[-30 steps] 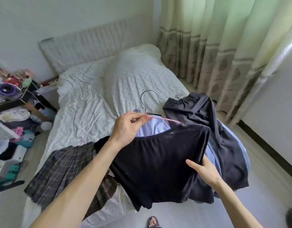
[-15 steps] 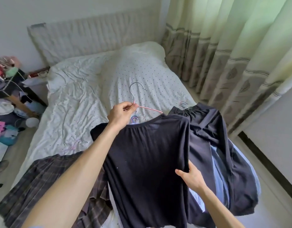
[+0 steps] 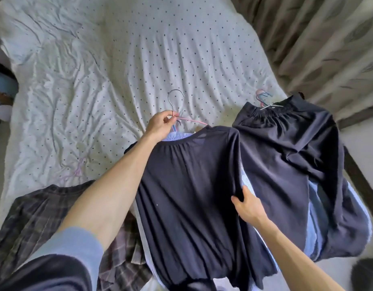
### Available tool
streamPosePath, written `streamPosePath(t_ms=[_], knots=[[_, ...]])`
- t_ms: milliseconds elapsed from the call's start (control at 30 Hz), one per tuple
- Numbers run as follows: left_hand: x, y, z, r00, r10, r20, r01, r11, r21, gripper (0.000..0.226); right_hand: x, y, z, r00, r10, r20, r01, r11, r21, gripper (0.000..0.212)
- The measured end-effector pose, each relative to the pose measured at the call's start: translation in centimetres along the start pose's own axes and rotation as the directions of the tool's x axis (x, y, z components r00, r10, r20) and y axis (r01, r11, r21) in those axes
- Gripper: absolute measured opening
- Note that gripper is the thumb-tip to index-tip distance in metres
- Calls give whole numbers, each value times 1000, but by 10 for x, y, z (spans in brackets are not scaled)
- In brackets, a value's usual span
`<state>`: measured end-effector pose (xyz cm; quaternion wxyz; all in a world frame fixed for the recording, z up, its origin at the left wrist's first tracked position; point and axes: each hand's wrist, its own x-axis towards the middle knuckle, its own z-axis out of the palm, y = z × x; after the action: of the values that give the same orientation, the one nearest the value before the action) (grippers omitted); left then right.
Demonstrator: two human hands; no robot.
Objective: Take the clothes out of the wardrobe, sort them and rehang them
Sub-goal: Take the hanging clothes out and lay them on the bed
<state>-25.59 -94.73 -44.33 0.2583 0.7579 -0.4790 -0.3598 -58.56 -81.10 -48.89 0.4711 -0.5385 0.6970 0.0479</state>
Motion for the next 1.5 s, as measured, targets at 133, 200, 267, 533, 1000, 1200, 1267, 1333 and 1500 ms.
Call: streamPosePath(t_ms=[133, 200, 267, 533, 1000, 1200, 1267, 1333, 1500], knots=[[56, -45, 33, 998, -53, 40, 47, 991, 128, 15, 38, 4, 18, 997, 27, 76, -18, 993, -119, 34], [79, -74, 50, 995, -91, 44, 78, 966, 245, 20, 54, 7, 29, 992, 46, 117, -23, 981, -192, 53], [94, -100, 67, 989, -144, 18, 127, 921, 368, 27, 66, 11, 37, 989, 56, 137, -18, 964, -264, 68], [126, -166, 129, 977, -211, -37, 207, 884, 419, 31, 101, 26, 71, 987, 20, 162, 59, 881, -469, 71], [89, -141, 116, 958, -286, -36, 276, 877, 394, 55, 80, 18, 45, 983, 57, 175, 13, 928, -373, 75], [-7, -74, 109, 954, -154, 257, 32, 905, 423, 60, 11, 19, -4, 997, -15, 72, 38, 944, -328, 50], [-47, -44, 111, 937, -60, 345, -93, 907, 410, 57, -19, 22, -28, 999, -50, 10, 50, 949, -310, 43], [-85, -11, 114, 903, 9, 429, -199, 894, 400, 54, -53, 25, -53, 994, -98, -47, 79, 952, -296, 37], [-175, 74, 135, 783, 276, 557, -526, 772, 356, 51, -155, 52, -108, 935, -197, -296, 119, 958, -260, 30]])
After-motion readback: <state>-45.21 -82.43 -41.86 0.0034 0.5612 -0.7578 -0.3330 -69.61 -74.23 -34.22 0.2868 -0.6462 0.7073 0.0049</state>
